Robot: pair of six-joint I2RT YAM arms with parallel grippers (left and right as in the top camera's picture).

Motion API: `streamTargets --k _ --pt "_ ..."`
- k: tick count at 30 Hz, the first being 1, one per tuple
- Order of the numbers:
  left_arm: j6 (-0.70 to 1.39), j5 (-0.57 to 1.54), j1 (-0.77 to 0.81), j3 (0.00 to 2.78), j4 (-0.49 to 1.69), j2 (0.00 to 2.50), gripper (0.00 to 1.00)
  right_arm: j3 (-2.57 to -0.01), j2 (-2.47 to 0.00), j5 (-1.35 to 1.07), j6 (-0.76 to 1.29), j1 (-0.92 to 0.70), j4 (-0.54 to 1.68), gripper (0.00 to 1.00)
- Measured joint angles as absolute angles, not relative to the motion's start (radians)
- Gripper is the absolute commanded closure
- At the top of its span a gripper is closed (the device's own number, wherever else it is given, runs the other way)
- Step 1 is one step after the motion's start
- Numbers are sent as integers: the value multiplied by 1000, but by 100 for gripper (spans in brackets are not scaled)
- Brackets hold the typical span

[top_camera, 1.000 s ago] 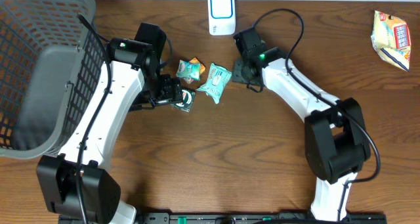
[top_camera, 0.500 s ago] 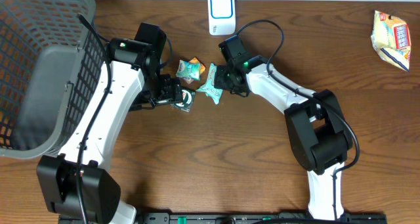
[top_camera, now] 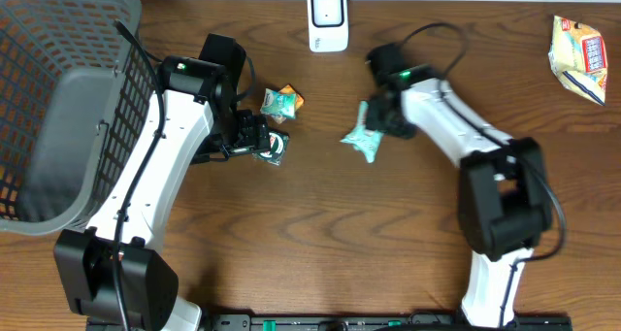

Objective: Scan the item barcode

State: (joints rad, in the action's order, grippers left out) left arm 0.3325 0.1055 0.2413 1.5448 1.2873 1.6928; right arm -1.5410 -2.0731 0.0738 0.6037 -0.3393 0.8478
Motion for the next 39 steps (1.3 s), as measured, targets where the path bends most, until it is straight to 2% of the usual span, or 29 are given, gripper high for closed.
streamTargets --k 3,8,12,16,23,26,29,32,35,39 --pt "332 105 241 1545 1287 1693 2 -1540 -2008 99 555 -301 863 40" --pt "332 105 241 1545 1287 1693 2 -1540 -1895 94 496 -324 863 40" --pt "332 105 241 1545 1287 1693 2 -1540 -1876 101 478 -378 854 46" --pt "332 105 241 1545 1287 1693 2 -1540 -1909 201 508 -464 854 33" --pt "332 105 241 1545 1287 1693 2 -1540 -2066 439 598 -591 825 29" --pt "332 105 241 1545 1287 1693 3 -1540 -2128 477 610 -594 803 34" --pt "332 105 241 1545 1287 1693 2 -1539 -2168 496 621 -593 802 46" --pt "332 105 241 1545 1287 1693 2 -1539 -2172 513 627 -593 801 68" --pt "332 105 241 1545 1287 1693 2 -1539 -2172 521 616 -593 805 81" --pt "332 105 241 1545 1287 1693 2 -1539 -2172 529 601 -593 840 85"
